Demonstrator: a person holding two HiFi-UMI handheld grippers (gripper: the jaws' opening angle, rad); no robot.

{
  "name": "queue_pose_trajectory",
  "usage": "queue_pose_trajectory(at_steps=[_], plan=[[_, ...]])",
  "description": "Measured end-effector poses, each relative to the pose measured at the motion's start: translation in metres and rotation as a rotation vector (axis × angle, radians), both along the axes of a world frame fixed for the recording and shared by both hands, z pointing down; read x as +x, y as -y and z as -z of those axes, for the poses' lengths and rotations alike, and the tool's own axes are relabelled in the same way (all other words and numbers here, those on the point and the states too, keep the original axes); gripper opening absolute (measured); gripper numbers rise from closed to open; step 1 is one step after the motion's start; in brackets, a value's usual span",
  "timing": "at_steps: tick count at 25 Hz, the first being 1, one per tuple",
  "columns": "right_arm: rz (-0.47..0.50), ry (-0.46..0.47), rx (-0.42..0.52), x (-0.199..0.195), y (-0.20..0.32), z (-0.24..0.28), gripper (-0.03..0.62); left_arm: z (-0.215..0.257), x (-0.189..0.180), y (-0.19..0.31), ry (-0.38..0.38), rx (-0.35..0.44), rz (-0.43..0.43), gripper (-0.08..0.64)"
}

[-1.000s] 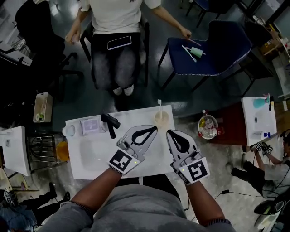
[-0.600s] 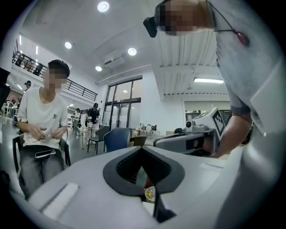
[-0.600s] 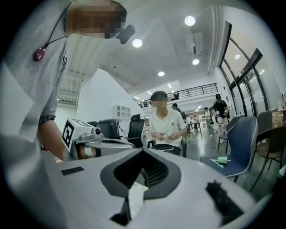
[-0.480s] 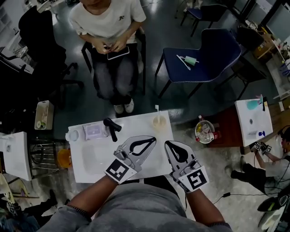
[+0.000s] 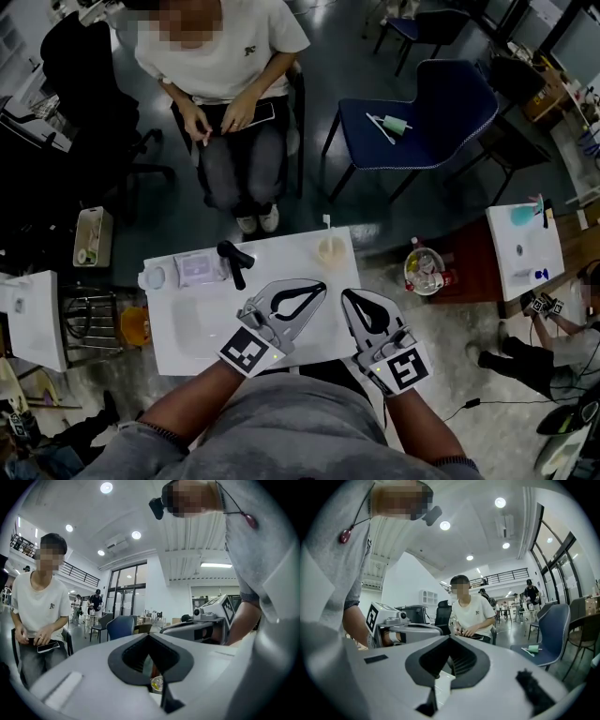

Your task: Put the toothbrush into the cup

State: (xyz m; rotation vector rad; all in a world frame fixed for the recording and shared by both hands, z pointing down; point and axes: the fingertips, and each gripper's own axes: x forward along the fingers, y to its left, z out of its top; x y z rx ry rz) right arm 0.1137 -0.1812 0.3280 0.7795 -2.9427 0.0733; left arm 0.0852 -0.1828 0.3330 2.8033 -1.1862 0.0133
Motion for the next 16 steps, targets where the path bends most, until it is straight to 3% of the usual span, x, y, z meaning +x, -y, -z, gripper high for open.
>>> queue_pose_trajectory(at_steps=[16], plan=[[-0.010, -0.003, 0.006, 0.0026, 0.0023, 0.0037, 0.014, -0.0010, -0.0017, -0.0004, 0.005, -0.009, -0.002, 0.006]])
